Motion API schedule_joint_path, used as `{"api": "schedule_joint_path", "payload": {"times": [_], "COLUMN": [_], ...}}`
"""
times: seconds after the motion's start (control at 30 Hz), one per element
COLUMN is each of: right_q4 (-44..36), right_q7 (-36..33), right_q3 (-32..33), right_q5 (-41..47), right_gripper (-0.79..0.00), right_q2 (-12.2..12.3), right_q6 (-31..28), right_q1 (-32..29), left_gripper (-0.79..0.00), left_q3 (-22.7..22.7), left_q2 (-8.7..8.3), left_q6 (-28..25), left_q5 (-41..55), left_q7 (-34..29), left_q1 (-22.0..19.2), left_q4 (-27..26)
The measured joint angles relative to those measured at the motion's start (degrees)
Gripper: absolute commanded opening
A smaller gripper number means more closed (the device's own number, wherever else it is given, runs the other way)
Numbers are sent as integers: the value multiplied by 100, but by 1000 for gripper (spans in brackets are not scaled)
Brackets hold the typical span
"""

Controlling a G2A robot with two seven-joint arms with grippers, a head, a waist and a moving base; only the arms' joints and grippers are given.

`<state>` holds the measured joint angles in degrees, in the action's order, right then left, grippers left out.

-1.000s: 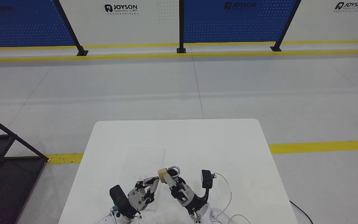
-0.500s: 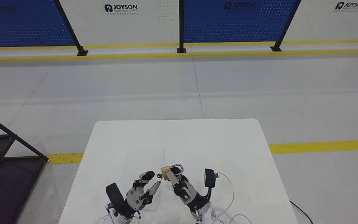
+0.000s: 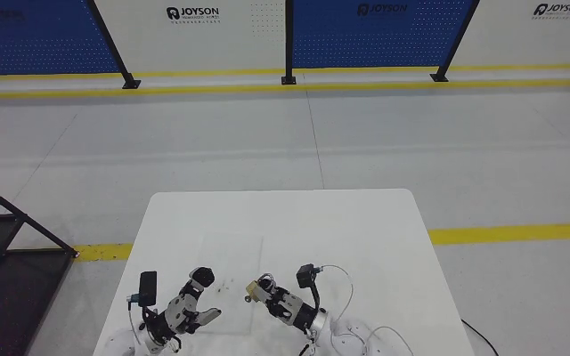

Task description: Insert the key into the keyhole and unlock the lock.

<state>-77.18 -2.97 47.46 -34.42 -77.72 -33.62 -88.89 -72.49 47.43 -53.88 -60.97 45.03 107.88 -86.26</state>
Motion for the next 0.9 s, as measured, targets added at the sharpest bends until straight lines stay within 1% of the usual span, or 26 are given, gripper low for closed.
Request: {"api": "schedule_joint_path", "payload": {"times": [0.1,0.2,0.33,0.43,0.47,0.5,0.57,0.6,0.67,0.7,0.73,0.8,0.87,0.9], "right_q4": [149,284,433,563,617,657,756,793,856,868,869,835,764,728], "right_q7": [-327,-606,-847,-839,-827,-838,-972,-1021,-1063,-1055,-1034,-990,-978,-982], "right_q3": [-157,-290,-488,-585,-626,-656,-730,-761,-824,-844,-857,-863,-840,-826], "right_q5": [117,194,249,232,225,235,250,218,115,74,46,-12,-91,-146], "right_gripper": [-785,-785,-785,-785,-751,-603,-474,-428,-369,-360,-314,-194,-46,0], "right_q2": [-57,-110,-194,-250,-274,-290,-319,-328,-346,-352,-355,-353,-333,-321], "right_q6": [362,681,1046,1281,1375,1427,1505,1539,1600,1616,1622,1619,1617,1637], "right_q1": [173,359,585,718,765,794,865,900,955,966,968,958,938,928], "left_gripper": [0,0,0,0,0,0,0,0,0,0,0,0,0,0], "left_q3": [-231,-368,-396,-394,-394,-394,-394,-394,-394,-394,-394,-394,-394,-394], "left_q2": [-40,-46,-40,-40,-40,-40,-40,-40,-40,-40,-40,-40,-40,-40], "left_q6": [93,383,458,454,454,454,454,454,454,454,454,454,454,454], "left_q5": [83,158,231,227,227,227,227,227,227,227,227,227,227,227], "left_q7": [-363,-608,-684,-680,-680,-680,-680,-680,-680,-680,-680,-680,-680,-680], "left_q1": [163,280,316,314,314,314,314,314,314,314,314,314,314,314], "left_q4": [-33,-81,-96,-95,-95,-95,-95,-95,-95,-95,-95,-95,-95,-95]}}
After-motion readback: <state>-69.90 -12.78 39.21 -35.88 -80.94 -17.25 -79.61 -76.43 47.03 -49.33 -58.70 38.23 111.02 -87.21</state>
